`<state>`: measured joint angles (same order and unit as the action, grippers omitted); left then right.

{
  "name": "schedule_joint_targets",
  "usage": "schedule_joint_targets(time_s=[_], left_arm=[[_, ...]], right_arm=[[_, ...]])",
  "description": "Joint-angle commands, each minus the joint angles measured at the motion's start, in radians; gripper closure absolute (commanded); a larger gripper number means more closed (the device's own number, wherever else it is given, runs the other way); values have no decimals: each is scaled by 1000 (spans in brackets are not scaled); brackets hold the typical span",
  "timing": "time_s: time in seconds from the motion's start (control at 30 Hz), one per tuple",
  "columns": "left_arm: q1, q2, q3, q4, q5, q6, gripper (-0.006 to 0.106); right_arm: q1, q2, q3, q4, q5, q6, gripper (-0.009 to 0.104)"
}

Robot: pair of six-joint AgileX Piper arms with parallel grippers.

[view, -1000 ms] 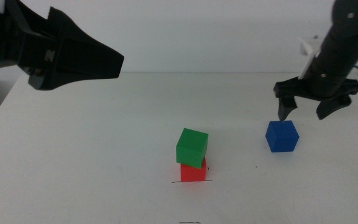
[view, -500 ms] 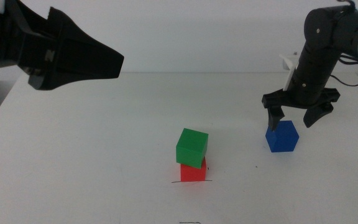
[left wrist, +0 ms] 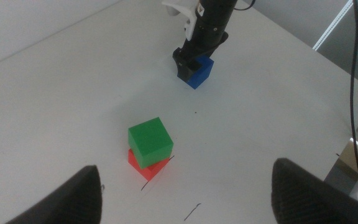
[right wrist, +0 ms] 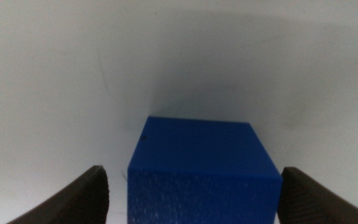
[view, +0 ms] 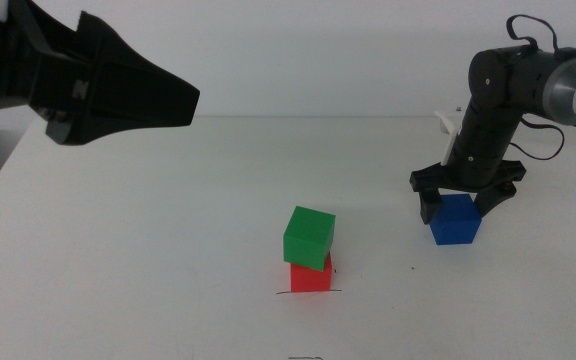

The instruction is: Stack red cubes first, then green, then blue cubes in a specific spot.

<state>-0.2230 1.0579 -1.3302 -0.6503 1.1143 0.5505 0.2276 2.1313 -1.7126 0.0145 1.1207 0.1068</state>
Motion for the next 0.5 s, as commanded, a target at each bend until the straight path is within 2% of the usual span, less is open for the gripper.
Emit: schedule_joint_targets(time_s=[0.0,0.13,0.3,0.33,0.47], left_arm=[[-2,-15,-26,-48,-47,-3,7],[-2,-15,-26,-48,-47,-3,7],[-2,-15,-26,-48,-47,-3,7],[-2,-15,-26,-48,-47,-3,7],[-2,-15,-26,-48,-46,-3,7]], right_arm=[[-2,-53,-32,-15,-19,-13,19],[-2,-41,-32,-21,-19,-8,41],[6,-68,-28,-41,-5,36,91],[12,-91,-19,-54,-6,63,97],[60,-230,48,-114,25,175,96]])
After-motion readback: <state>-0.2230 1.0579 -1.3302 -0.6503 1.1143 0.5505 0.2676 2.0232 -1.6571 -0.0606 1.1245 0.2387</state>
